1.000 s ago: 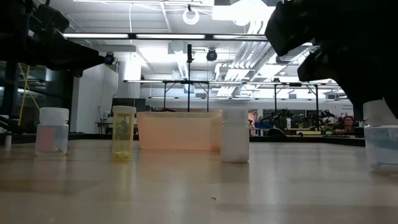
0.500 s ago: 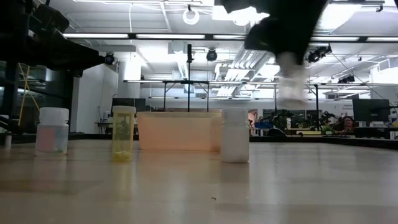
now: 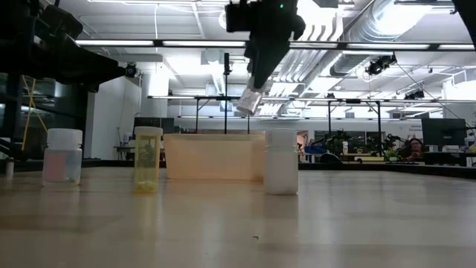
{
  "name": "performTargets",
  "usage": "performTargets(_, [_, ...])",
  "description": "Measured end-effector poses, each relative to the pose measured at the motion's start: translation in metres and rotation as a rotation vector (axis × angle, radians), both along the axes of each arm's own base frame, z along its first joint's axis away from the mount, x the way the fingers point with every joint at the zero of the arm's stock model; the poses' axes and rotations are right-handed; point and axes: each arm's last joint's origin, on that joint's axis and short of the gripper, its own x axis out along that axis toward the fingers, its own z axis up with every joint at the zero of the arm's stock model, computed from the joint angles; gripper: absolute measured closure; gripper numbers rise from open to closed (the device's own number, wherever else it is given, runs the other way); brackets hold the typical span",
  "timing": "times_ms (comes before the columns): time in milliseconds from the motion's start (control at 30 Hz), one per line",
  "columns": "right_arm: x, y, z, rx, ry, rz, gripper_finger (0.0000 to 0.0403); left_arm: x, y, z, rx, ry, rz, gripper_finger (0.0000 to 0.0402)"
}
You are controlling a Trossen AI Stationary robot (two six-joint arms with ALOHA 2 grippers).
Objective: Pick and place pill bottles into a basket
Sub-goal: Put the transparent medicine bottle into the yellow bin
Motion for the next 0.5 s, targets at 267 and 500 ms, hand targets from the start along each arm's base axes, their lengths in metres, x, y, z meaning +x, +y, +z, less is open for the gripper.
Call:
performTargets(267, [0.019,-0.027,-0.037,-0.011,0.054,0.078,0.0267,0.0,0.0,0.0,0.0,0.0,0.0,0.0208])
performTargets(500, [0.019,-0.033,-0.059,0.055,0.154,0.085,0.0271,0.0,0.0,0.0,0.0,0.0,0.0,0.0208])
